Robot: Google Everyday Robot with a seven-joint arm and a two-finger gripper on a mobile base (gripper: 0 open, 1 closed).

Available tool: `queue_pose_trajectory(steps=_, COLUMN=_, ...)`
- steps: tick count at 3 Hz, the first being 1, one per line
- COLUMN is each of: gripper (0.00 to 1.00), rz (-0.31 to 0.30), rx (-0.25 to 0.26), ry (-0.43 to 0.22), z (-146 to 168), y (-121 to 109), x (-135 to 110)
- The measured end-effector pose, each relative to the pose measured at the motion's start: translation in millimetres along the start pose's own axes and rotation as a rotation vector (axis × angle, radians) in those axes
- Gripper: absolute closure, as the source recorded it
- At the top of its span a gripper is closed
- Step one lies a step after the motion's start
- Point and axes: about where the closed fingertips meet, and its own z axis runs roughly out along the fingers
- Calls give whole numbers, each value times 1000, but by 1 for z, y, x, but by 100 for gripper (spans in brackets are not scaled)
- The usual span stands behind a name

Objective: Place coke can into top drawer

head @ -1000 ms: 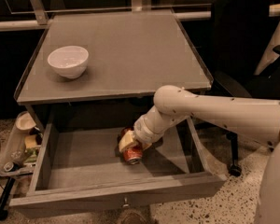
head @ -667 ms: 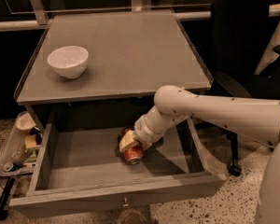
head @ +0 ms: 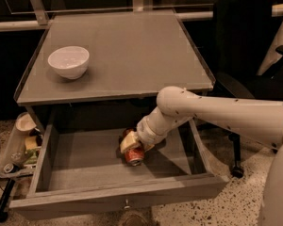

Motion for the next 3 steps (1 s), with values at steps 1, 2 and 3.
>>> queue_pose_trajectory(steps=1, gripper=12, rz=0, rx=0, ry=0, z=0, y=0, x=0)
queue_pose_trajectory(steps=2, gripper=0, rz=0, rx=0, ry=0, z=0, y=0, x=0)
queue_pose_trajectory(steps=3, gripper=0, rz=0, rx=0, ry=0, z=0, y=0, x=0)
